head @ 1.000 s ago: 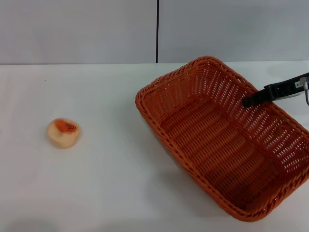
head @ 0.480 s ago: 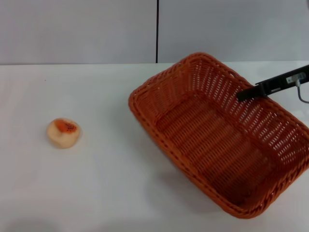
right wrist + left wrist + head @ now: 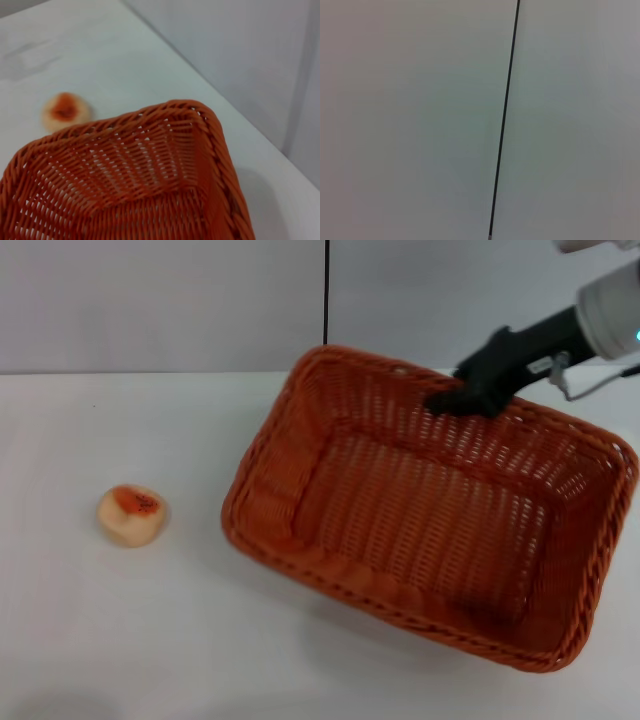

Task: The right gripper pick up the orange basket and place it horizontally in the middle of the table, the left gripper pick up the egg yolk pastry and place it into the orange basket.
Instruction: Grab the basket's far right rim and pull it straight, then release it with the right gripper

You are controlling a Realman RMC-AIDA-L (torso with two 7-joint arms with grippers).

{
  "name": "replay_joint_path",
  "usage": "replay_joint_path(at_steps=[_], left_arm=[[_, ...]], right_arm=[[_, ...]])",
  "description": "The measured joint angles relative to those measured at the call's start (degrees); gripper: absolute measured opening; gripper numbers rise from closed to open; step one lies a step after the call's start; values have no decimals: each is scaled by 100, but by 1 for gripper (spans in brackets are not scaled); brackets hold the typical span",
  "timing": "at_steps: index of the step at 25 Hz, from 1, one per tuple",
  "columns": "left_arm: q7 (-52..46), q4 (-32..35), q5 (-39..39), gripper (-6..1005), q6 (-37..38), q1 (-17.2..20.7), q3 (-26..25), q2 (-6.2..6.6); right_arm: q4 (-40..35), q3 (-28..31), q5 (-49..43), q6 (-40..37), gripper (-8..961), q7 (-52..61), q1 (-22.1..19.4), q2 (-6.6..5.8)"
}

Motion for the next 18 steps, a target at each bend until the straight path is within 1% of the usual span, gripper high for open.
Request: replay_joint_path(at_steps=[1, 2, 4, 5, 6, 7, 11, 18], left_arm=[[10, -13, 2, 783, -65, 82, 11, 1], [10, -13, 2, 783, -65, 82, 11, 1], [28, -31, 5, 782, -137, 163, 14, 0], [28, -31, 5, 782, -137, 163, 14, 0], [27, -39, 5, 782, -211, 234, 11, -3], [27, -39, 5, 782, -211, 234, 11, -3], [17, -7, 5, 781, -394, 365, 20, -6], [2, 10, 12, 779, -455, 367, 63, -27]], right_arm=[[75, -31, 1, 0, 153, -404, 138, 48], [75, -31, 1, 0, 153, -404, 138, 48], [130, -138, 3, 41, 153, -740, 254, 113], [145, -206, 5, 71, 153, -900, 302, 154], [178, -276, 6, 120, 153, -1137, 368, 223], [178, -276, 6, 120, 153, -1137, 368, 223], [303, -307, 42, 317, 154, -1705, 483, 340], [536, -310, 233, 398, 154, -2011, 503, 352]])
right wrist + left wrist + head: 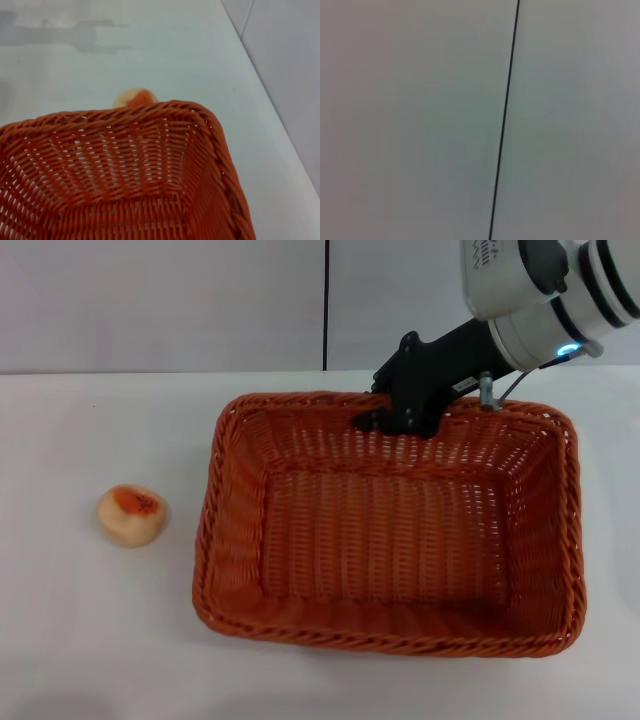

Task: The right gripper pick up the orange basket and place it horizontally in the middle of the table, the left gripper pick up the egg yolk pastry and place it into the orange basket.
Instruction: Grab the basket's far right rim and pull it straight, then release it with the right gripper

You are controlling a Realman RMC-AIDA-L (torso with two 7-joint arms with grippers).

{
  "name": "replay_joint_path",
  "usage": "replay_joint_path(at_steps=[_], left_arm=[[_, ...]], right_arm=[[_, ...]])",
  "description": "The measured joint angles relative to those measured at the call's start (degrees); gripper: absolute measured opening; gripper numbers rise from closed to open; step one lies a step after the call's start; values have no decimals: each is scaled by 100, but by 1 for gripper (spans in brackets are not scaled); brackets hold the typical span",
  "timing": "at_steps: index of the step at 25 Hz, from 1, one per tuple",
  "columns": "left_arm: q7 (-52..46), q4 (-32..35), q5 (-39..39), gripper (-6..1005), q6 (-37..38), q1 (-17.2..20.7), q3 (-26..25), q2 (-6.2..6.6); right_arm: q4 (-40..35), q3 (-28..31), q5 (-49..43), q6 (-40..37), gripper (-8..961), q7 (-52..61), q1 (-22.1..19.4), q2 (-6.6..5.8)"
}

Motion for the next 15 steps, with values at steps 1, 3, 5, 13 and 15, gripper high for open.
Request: replay_joint_path(at_steps=[1, 3, 5, 13, 15], left_arm=[[0, 1, 1, 779, -1, -6, 21, -3], [-4, 3, 2, 778, -6, -43, 86, -6], [-7, 4, 2, 778, -14, -60, 102, -7], [-11, 4, 2, 776, -24, -139, 182, -17], [-11, 4, 2, 776, -24, -151, 205, -17]], right_arm=[[38, -1, 40, 12, 154, -31, 2, 2], [157, -3, 143, 59, 154, -109, 8, 34], [177, -9, 157, 79, 154, -116, 9, 43], [273, -547, 661, 160, 154, -237, 5, 61], [275, -614, 714, 164, 153, -249, 3, 63]])
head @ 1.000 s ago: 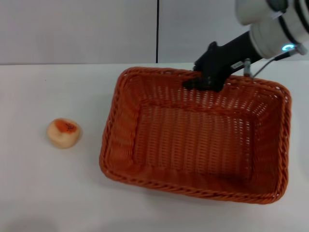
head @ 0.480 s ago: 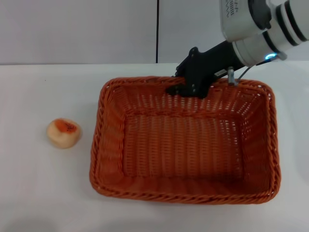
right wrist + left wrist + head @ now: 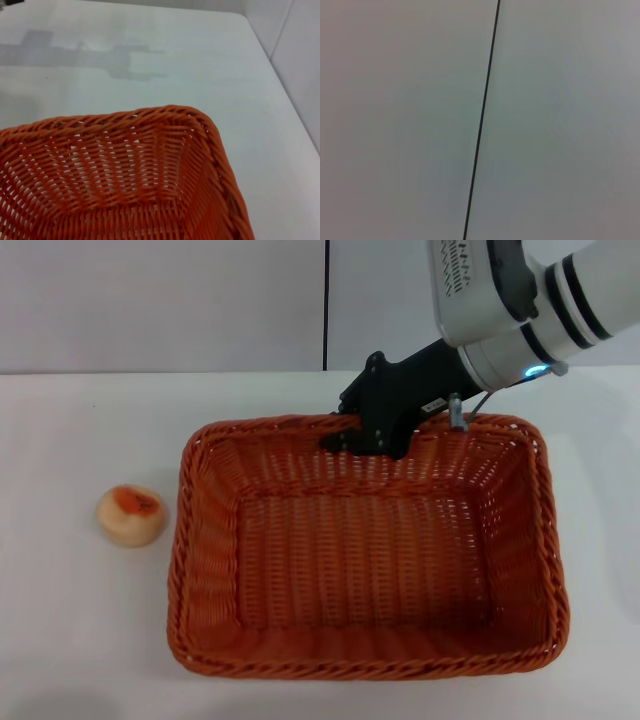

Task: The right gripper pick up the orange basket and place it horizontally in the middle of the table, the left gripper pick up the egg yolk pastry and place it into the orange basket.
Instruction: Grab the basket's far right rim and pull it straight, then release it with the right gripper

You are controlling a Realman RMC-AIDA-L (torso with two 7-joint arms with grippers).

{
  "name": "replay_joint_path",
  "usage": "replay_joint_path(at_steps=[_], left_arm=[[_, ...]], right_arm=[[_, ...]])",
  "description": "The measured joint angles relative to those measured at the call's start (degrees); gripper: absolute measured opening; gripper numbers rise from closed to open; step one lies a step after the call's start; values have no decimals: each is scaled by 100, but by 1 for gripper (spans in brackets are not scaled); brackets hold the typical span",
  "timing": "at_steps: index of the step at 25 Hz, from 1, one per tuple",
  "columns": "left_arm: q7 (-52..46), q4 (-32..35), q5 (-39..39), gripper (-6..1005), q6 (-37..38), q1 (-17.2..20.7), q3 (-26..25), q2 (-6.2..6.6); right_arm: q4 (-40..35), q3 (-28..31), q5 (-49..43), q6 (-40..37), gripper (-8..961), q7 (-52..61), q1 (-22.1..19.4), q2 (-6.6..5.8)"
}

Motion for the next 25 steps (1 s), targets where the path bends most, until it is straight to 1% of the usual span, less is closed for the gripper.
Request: replay_joint_path(at_steps=[3, 10, 13, 18, 22, 23, 24, 25], left_arm=[[0, 7, 0, 775, 0, -19, 38, 0], [0, 17, -1, 773, 2, -21, 39, 0], [0, 17, -1, 773, 3, -21, 43, 0], [0, 18, 0, 771, 6, -27, 48, 0], [0, 33, 4, 770, 24, -29, 58, 0], [0, 35, 4, 770, 60, -30, 145, 13], [0, 35, 4, 770, 60, -30, 145, 13], [0, 25, 8, 770, 96, -32, 265, 25]], right_arm=[[7, -180, 41, 10, 153, -4, -26, 2], [8, -281, 20, 40, 153, 55, -71, 0], [-7, -500, 28, 83, 153, 65, -120, 10], [-117, -537, 95, 122, 154, 82, -187, 26], [-356, -554, 164, 42, 331, 74, -301, 33], [-569, -568, 236, -133, 370, 114, -392, 35], [-569, -568, 236, -133, 410, 114, -392, 35], [-719, -572, 295, -251, 449, 186, -456, 35]])
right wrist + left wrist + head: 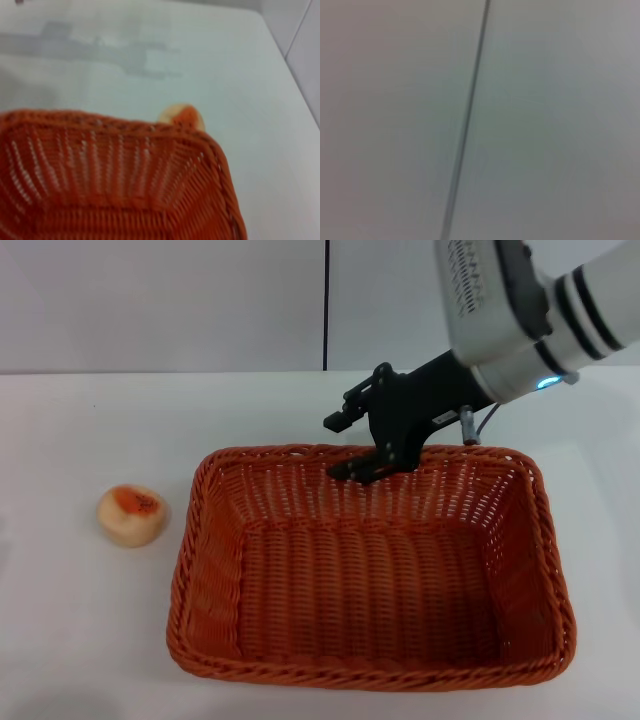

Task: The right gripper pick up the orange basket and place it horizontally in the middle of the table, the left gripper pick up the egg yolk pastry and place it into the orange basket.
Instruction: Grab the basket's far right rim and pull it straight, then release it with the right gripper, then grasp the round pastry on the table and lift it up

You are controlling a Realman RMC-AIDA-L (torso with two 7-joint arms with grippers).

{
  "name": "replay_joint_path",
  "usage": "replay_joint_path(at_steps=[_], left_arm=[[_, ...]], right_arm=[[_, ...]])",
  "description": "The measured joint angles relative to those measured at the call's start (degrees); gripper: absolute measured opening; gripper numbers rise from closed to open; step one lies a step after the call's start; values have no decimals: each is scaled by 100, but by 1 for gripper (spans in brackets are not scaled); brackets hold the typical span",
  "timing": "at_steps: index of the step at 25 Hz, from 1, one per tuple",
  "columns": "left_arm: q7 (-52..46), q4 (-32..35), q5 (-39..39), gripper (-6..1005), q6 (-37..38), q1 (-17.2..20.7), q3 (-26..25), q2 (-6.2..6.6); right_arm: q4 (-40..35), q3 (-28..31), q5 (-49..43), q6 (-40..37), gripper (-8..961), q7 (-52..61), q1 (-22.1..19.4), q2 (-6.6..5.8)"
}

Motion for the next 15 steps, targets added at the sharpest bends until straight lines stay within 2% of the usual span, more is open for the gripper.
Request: replay_joint_path(at_steps=[2, 3, 4, 5, 7, 8, 9, 12, 13, 14, 15], left_arm=[[0, -84, 0, 769, 70, -4, 383, 75], [0, -177, 2, 769, 114, -27, 794, 194], [0, -177, 2, 769, 114, -27, 794, 194], [0, -222, 1, 769, 138, -62, 1020, 265], [-26, -250, 4, 768, 210, -179, 1420, 408], [-91, -250, 2, 768, 270, -261, 1613, 493], [-180, -250, 2, 768, 327, -341, 1788, 571], [-513, -252, 3, 767, 556, -596, 2302, 783], [-642, -253, 1, 767, 730, -779, 2596, 883], [-642, -253, 1, 766, 730, -779, 2596, 883], [-675, -253, 0, 766, 834, -868, 2720, 913]], right_arm=[[-433, -1, 194, -298, 528, 229, -224, -2], [-1038, -2, 556, -702, 534, 464, -586, -9], [-1038, -2, 556, -702, 539, 464, -586, -9], [-1388, -5, 858, -920, 545, 525, -837, -16], [-2048, -3, 1555, -1238, 556, 565, -1431, -29], [-2690, 0, 2466, -1408, 556, 566, -2136, -35], [-2690, 0, 2466, -1408, 556, 566, -2136, -35], [-3295, 48, 3807, -1443, 556, 534, -3192, -36], [-3428, 139, 4575, -1437, 556, 389, -3771, -41], [-3428, 139, 4575, -1437, 556, 389, -3771, -41], [-3429, 200, 4906, -1452, 556, 289, -4065, -39]])
